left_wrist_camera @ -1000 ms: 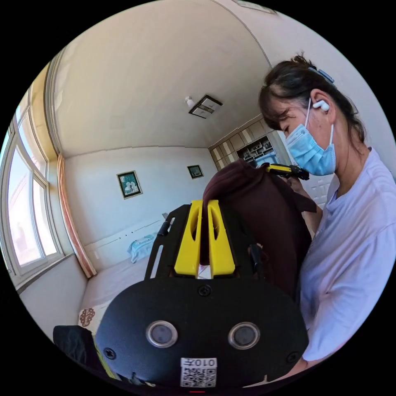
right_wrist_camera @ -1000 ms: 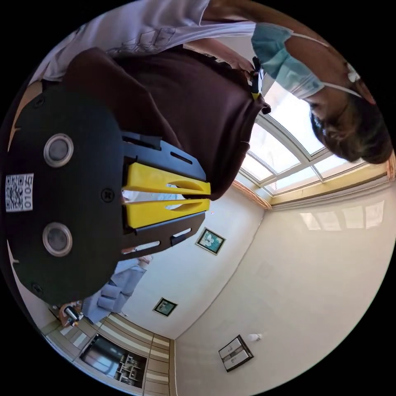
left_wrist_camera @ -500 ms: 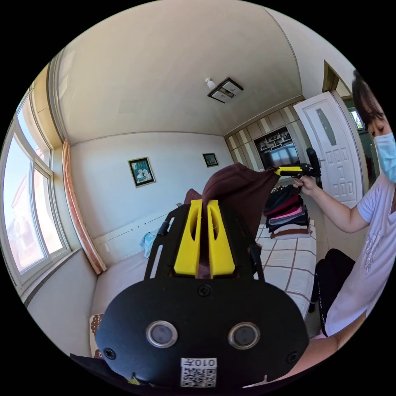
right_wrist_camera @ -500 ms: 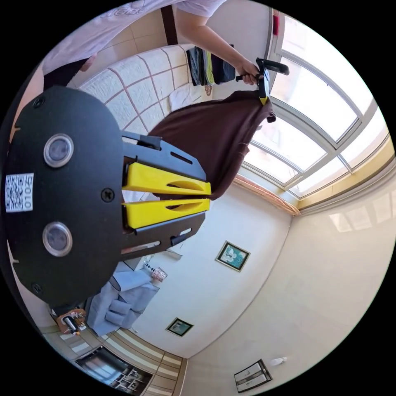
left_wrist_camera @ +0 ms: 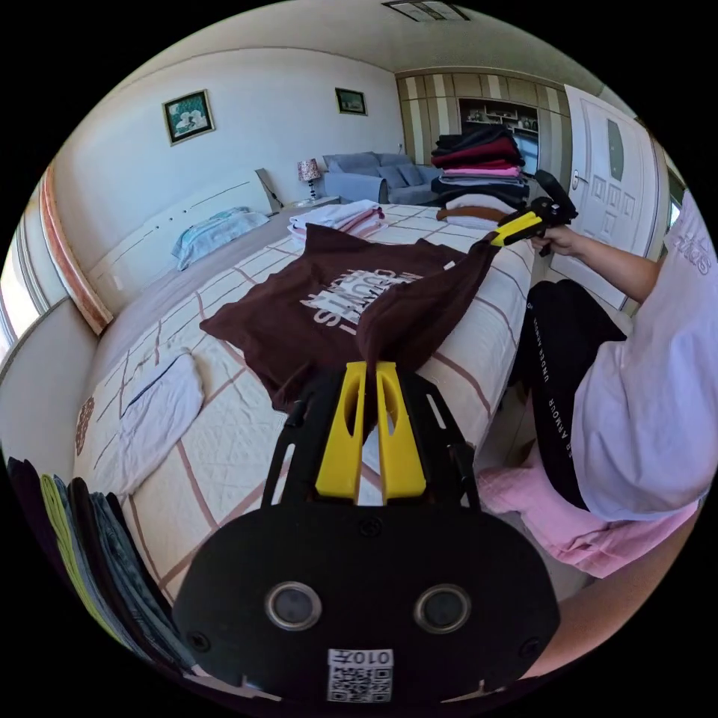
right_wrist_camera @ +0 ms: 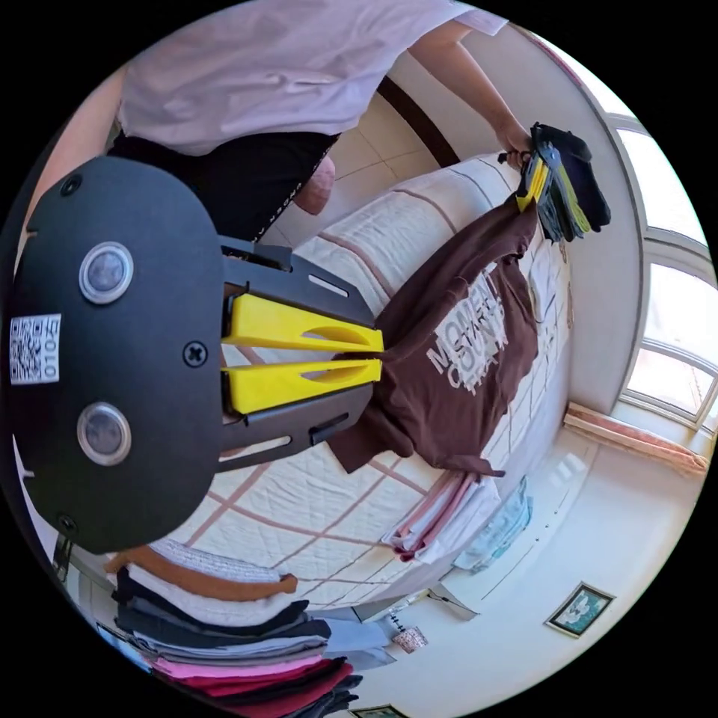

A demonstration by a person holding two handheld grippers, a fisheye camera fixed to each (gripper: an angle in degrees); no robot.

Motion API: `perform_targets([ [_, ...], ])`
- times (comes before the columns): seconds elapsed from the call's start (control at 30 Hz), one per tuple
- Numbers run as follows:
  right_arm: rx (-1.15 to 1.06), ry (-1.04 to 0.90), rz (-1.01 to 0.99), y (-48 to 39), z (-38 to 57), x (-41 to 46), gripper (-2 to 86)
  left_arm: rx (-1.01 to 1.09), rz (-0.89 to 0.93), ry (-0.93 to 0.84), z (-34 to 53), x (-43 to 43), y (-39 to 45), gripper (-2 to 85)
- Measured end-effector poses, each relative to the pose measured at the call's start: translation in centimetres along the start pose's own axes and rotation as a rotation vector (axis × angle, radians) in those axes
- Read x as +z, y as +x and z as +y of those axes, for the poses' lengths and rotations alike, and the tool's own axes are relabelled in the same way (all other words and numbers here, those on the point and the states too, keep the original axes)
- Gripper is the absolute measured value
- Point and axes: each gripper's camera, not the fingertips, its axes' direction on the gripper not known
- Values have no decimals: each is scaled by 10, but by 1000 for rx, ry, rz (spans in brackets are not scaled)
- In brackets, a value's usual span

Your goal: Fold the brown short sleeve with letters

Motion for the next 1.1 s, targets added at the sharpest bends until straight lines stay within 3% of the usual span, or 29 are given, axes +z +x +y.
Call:
perform_targets([
  [0.13,-18,7,-61,10,18,12,25,89,-18,-90,9,17,25,1],
  [0.53,-83,-29,-97,12,24,44,30,42,-102,-123,40,31,24,13],
  [0.7,-19,-205,-267,41,33,80,50,-6,148,-253,57,50,11,40],
  [0.8,118,-75,-292,77,48,57,62,-187,199,-41,73,11,-13,51],
  [0.87,334,33,-160,121,61,42,72,-391,133,112,84,-18,-40,57],
  [0.93,476,51,-64,156,65,45,89,-718,-53,93,94,-29,-80,71],
  [1.03,612,64,-18,204,60,63,113,-786,-191,26,77,-11,-103,94],
  [1.1,642,44,-22,222,52,79,121,-754,-165,-56,60,15,-110,104],
])
